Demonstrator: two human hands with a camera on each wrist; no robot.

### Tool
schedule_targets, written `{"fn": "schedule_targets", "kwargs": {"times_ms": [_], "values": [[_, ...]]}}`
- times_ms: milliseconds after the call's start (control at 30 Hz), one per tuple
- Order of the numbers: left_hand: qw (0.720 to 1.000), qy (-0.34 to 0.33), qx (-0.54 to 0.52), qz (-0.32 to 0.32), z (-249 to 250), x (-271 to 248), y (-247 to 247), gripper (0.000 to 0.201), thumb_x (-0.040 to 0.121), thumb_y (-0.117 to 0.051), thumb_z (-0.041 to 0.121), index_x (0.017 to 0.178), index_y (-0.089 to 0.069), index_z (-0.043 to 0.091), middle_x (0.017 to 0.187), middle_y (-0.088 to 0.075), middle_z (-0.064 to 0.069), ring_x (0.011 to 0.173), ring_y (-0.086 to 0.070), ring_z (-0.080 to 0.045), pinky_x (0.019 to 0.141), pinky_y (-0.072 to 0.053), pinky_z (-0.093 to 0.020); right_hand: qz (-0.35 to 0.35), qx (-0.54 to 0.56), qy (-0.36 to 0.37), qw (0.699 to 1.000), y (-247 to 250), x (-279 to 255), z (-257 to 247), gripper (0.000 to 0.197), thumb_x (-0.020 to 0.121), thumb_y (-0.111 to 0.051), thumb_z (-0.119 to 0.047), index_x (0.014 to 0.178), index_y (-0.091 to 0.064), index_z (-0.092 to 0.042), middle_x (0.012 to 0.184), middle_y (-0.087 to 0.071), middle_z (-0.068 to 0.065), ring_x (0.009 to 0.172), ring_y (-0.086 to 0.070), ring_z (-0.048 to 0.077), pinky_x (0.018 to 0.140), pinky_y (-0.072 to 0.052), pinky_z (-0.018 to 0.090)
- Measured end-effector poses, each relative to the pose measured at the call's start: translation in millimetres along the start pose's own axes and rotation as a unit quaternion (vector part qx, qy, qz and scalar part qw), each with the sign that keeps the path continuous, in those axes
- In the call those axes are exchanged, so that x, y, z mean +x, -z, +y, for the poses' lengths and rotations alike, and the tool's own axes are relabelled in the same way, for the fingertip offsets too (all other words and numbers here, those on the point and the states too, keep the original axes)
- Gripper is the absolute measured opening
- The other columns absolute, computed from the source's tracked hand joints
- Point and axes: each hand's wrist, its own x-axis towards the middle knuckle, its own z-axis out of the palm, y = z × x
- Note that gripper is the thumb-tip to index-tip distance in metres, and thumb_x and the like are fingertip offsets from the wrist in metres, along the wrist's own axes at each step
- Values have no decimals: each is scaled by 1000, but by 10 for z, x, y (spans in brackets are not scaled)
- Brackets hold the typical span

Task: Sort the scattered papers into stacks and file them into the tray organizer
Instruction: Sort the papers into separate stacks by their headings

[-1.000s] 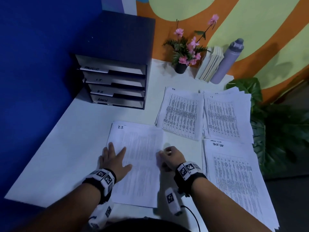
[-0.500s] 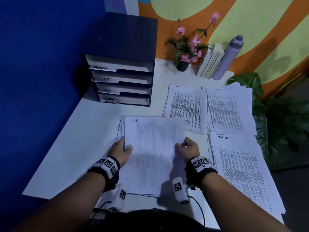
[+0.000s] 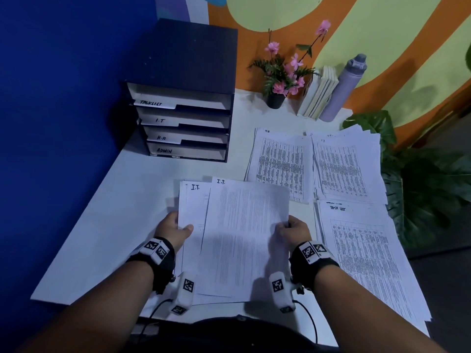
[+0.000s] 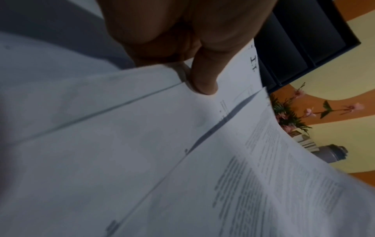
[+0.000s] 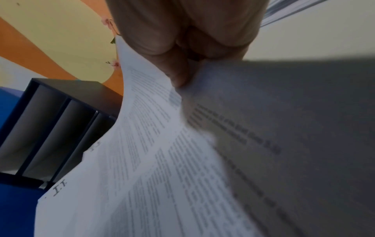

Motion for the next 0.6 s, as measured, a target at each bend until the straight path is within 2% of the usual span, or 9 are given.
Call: {"fn": "schedule_targets", "kwargs": {"times_ms": [67, 133, 233, 333, 400, 467, 533, 567, 600], "values": [[1000, -1, -12, 3, 6, 3, -8, 29, 85, -67, 15, 113, -59, 14, 99, -67, -4, 92, -63, -25, 85, -49, -31, -14, 12, -16, 1000, 5, 3, 12, 10, 88, -58, -10, 89, -67, -6, 84, -68, 10, 79, -62, 25, 75, -55, 35], [1000, -12, -18, 6, 7, 7, -18, 28, 82, -71, 19, 108, -60, 18, 99, -68, -1, 94, -65, -24, 88, -51, -34, -27, 27, -21, 999, -8, 7, 27, 8, 87, -62, -15, 89, -66, -8, 86, -70, 10, 80, -64, 25, 76, -56, 38], [999, -17, -41, 10, 6, 18, -24, 25, 82, -72, 26, 104, -60, 23, 100, -69, 4, 94, -64, -19, 86, -50, -31, -16, 46, -2, 999, -34, 28, 48, 1, 84, -64, -10, 85, -63, -11, 87, -70, 11, 83, -64, 27, 80, -57, 44], [998, -29, -40, 35, 23, 15, -26, 23, 86, -67, 31, 104, -59, 19, 102, -66, 3, 97, -62, -22, 88, -48, -32, -17, 74, -11, 997, -22, 40, 44, 12, 84, -64, -5, 83, -64, -17, 91, -70, 12, 89, -65, 29, 86, -56, 48], [997, -33, -41, 59, 33, 17, -41, 26, 89, -64, 24, 112, -58, 14, 103, -65, 0, 102, -62, -26, 86, -46, -31, -21, 89, -16, 996, -3, 44, 53, 20, 85, -63, -2, 82, -65, -22, 92, -70, 11, 93, -66, 31, 88, -55, 50], [994, -41, -69, 69, 46, -1, -44, 44, 89, -63, 13, 130, -48, 16, 111, -60, 0, 106, -59, -23, 88, -44, -29, -23, 109, -20, 994, 8, 47, 74, 27, 85, -62, 1, 83, -66, -25, 92, -71, 6, 96, -66, 31, 90, -54, 50], [991, -69, -97, 60, 57, -23, -44, 70, 89, -60, 4, 146, -30, 31, 122, -51, 5, 114, -52, -15, 96, -42, -30, -27, 127, -25, 991, 17, 59, 98, 33, 85, -59, 5, 85, -67, -27, 92, -72, 3, 98, -66, 31, 92, -53, 52], [990, -86, -98, 48, 56, -31, -43, 76, 90, -57, 1, 147, -24, 38, 128, -46, 9, 120, -46, -11, 102, -38, -30, -27, 132, -26, 991, 16, 71, 111, 35, 85, -59, 6, 85, -68, -28, 92, -72, 3, 99, -65, 31, 92, -52, 53], [990, -100, -92, 35, 60, -38, -43, 76, 91, -54, -1, 147, -24, 40, 135, -43, 11, 126, -41, -8, 106, -34, -29, -25, 137, -25, 990, 14, 83, 123, 35, 85, -59, 6, 86, -68, -28, 92, -72, 3, 98, -66, 31, 92, -52, 54]]}}
